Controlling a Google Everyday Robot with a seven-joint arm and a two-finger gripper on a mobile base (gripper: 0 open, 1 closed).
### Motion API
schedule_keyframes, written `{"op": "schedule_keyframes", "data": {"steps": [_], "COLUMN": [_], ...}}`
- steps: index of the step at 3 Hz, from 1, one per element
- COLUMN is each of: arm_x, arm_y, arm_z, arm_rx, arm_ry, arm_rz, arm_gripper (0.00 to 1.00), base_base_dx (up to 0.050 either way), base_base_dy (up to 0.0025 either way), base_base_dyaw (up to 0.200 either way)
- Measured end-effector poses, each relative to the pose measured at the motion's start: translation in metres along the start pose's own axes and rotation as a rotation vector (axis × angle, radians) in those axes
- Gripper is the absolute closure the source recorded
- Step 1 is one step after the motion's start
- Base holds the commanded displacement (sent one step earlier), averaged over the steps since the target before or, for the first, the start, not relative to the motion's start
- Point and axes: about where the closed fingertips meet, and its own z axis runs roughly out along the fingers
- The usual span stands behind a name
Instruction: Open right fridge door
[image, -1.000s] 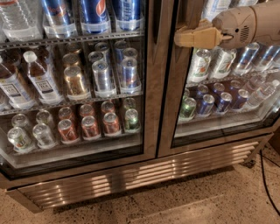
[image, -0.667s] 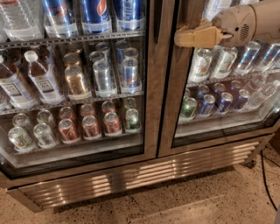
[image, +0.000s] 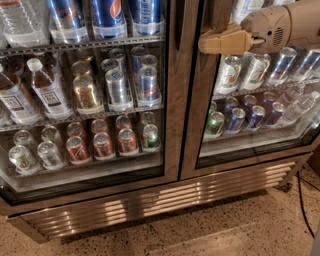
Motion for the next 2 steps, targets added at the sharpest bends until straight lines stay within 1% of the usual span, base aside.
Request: {"op": "schedule_keyframes", "data": {"steps": [1,2], "arm_x": [-0.0006,-0.0008], "arm_y": [0.0009,0.0012], "arm_z": [0.0,0.0012], "arm_rx": [-0.018,-0.034], "arm_ry": [-0.007,0.015], "arm_rz": [-0.008,-0.01], "arm_gripper": [1.0,1.0], "base_base_dx": [0.0,0.0], "base_base_dy": [0.0,0.0], "base_base_dyaw": [0.0,0.0]}}
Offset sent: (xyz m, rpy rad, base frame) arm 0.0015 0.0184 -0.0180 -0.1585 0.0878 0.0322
